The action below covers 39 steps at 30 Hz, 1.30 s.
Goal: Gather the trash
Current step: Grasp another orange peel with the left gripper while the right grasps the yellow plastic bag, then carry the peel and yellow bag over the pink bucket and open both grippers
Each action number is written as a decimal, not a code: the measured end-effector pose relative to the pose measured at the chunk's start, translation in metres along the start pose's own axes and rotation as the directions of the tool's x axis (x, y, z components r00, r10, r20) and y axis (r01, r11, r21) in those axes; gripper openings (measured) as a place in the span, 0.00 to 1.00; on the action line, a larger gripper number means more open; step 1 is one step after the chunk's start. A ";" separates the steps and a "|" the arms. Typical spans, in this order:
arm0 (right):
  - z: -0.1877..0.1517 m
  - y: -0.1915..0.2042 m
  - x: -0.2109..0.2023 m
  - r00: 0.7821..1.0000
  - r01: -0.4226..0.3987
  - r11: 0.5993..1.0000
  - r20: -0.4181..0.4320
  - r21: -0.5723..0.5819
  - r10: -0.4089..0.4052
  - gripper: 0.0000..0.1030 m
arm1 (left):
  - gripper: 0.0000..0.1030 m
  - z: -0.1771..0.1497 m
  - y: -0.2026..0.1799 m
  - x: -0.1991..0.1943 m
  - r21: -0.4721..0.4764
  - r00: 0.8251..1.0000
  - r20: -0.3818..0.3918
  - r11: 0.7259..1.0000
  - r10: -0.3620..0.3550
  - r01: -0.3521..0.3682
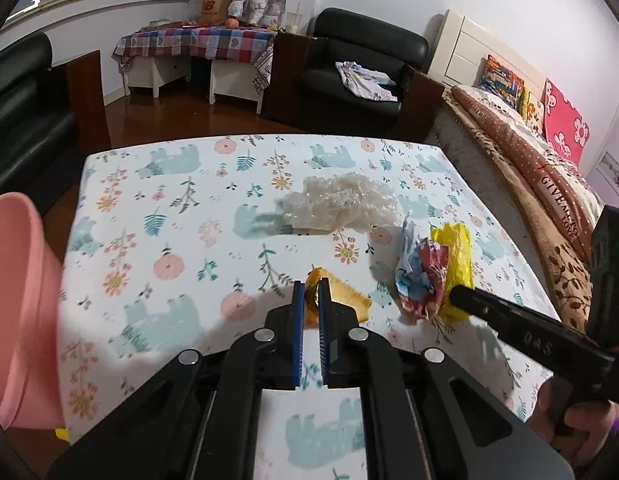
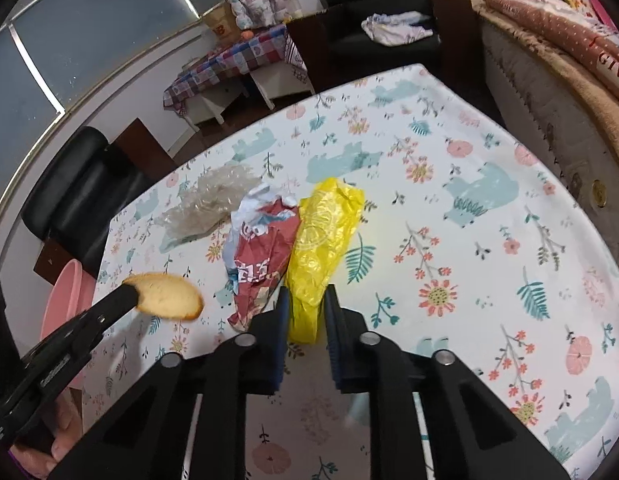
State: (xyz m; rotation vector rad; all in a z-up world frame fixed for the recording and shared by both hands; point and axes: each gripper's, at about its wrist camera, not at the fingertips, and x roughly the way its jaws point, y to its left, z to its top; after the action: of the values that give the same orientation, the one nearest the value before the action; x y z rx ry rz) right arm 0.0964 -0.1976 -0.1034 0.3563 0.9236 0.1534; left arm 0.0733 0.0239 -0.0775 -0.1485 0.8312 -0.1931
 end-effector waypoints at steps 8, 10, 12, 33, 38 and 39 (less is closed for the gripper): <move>-0.004 0.000 -0.032 0.997 0.032 0.999 0.067 -0.027 -0.030 0.12 | 0.06 -0.007 0.008 -0.032 -0.017 0.999 0.051 1.000 0.001 0.000; -0.004 0.000 -0.039 0.997 0.031 0.999 0.078 -0.028 -0.029 0.12 | 0.06 -0.008 0.009 -0.039 -0.020 0.998 0.065 1.000 -0.002 0.003; -0.004 0.004 -0.048 0.996 0.025 0.999 0.092 -0.039 -0.022 0.12 | 0.06 -0.009 0.011 -0.046 -0.026 0.997 0.078 1.000 -0.006 0.009; -0.020 0.167 -0.050 0.973 -0.205 0.913 0.029 -0.352 0.229 0.13 | 0.06 -0.024 0.097 -0.143 -0.207 0.950 0.233 0.965 0.208 -0.161; -0.029 0.218 -0.043 0.957 -0.269 0.859 -0.019 -0.437 0.290 0.13 | 0.06 -0.032 0.130 -0.165 -0.273 0.919 0.245 0.932 0.309 -0.241; -0.031 0.230 -0.042 0.953 -0.284 0.845 -0.033 -0.454 0.302 0.13 | 0.06 -0.033 0.136 -0.168 -0.283 0.913 0.245 0.925 0.326 -0.254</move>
State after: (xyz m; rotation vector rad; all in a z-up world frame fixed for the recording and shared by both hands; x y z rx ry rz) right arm 0.0520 0.0116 -0.0053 0.0595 0.7598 0.6341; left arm -0.0467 0.1923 -0.0067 -0.2759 0.5732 0.2143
